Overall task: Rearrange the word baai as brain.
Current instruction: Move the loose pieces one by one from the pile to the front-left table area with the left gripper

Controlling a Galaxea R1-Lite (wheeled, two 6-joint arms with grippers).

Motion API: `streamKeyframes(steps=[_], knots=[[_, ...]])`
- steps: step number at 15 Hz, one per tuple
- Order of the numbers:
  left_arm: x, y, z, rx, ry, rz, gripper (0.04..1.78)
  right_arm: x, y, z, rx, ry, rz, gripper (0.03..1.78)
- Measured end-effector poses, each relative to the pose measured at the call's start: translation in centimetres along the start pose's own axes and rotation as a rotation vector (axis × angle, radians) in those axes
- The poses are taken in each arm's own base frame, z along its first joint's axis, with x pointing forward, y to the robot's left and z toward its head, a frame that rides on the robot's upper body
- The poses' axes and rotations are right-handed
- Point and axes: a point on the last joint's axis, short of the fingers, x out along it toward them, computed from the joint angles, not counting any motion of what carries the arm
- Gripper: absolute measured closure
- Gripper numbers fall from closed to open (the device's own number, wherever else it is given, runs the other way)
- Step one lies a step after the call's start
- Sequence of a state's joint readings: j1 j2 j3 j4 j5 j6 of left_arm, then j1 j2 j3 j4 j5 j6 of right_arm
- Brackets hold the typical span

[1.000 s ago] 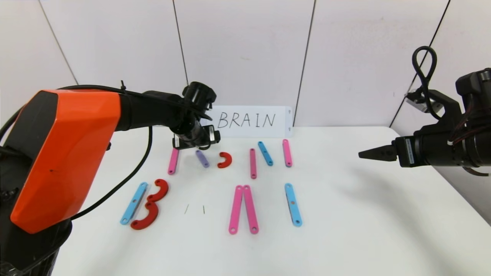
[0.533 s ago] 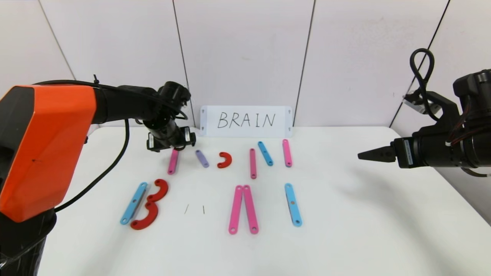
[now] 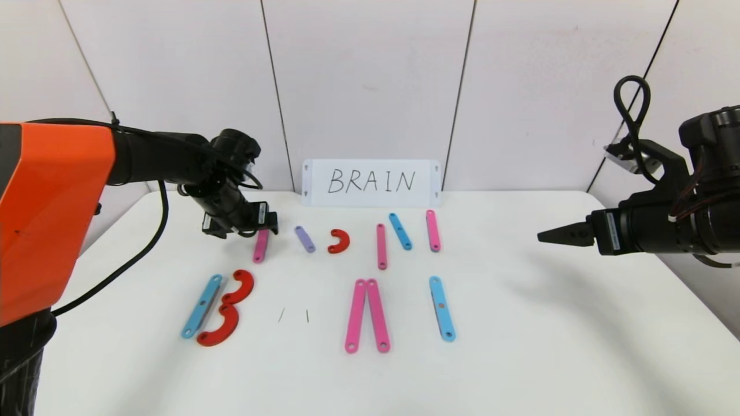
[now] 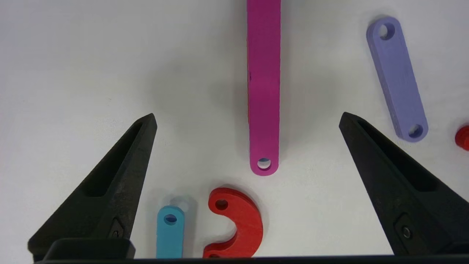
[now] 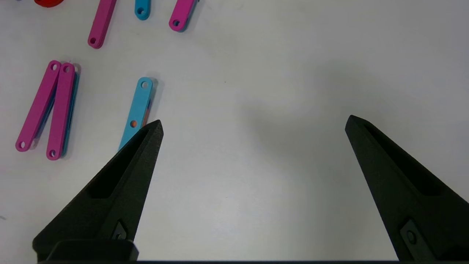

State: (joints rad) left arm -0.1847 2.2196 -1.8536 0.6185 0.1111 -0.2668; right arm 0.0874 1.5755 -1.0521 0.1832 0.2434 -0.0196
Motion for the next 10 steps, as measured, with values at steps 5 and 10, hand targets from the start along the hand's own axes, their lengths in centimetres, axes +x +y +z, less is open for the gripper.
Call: streamKeyframes(steps=[5, 10], knots=[[0.7, 0.3, -0.2, 0.039, 0.018, -0.002, 0.08, 0.1, 0.0, 0.0, -0.001, 0.003, 0.001, 0.07], [2.2, 0.2, -0.1, 0.043, 0.017, 0.000, 0.08, 0.2, 0.0, -0.1, 0.000, 0.007, 0.001, 0.07]])
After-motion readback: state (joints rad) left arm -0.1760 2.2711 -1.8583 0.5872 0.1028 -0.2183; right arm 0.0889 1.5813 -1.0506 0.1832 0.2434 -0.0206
